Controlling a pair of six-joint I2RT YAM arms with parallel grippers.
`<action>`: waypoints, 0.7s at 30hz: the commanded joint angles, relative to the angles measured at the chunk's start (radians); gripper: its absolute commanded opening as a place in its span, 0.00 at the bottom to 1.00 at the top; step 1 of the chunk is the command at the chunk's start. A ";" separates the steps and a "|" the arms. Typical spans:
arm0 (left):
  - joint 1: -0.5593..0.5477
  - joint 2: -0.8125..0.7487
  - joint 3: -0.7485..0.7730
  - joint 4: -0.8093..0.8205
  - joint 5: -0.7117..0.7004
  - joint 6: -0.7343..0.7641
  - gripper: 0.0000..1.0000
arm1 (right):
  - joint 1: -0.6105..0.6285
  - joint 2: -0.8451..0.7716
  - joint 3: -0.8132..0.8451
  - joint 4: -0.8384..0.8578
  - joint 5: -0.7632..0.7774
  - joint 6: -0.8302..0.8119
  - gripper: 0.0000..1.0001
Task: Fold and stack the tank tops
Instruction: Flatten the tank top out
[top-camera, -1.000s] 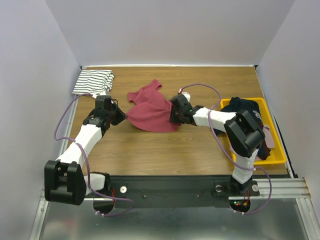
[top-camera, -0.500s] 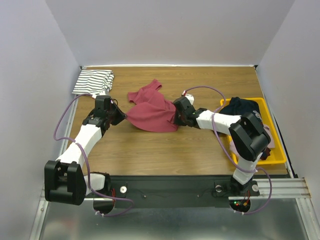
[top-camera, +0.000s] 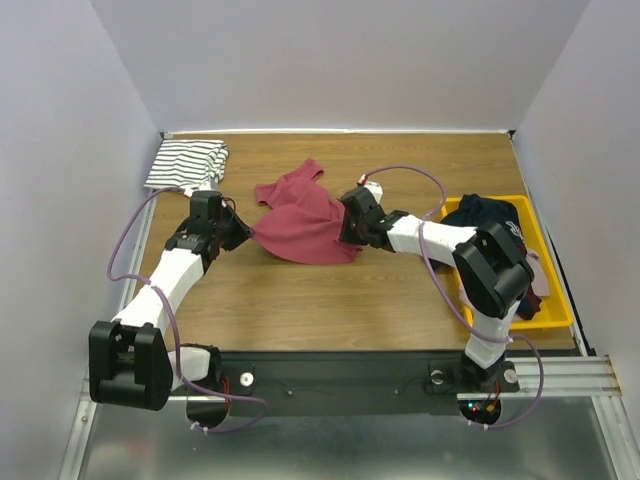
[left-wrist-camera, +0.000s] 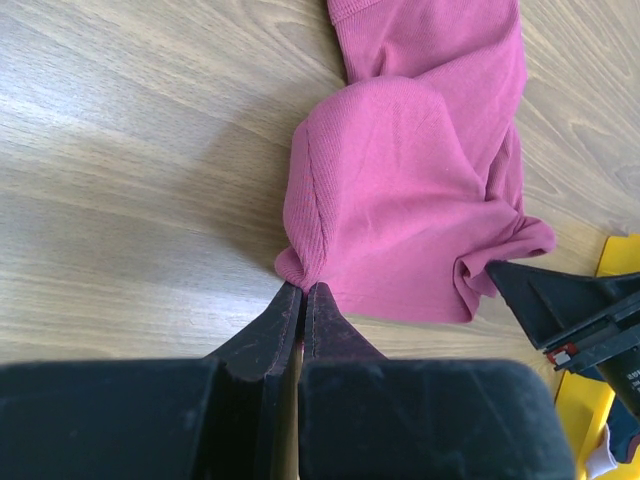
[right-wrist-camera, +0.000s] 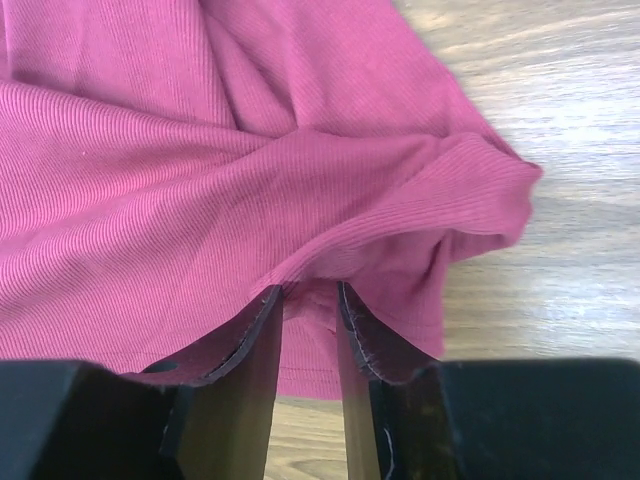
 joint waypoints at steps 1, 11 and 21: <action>0.006 -0.011 -0.010 0.029 0.010 0.020 0.00 | 0.017 0.033 0.046 0.007 0.015 -0.007 0.34; 0.009 0.000 -0.014 0.041 0.019 0.022 0.00 | 0.019 0.013 0.029 -0.004 0.030 -0.005 0.33; 0.014 0.003 -0.014 0.043 0.020 0.026 0.00 | 0.028 -0.051 -0.026 -0.010 0.062 -0.002 0.33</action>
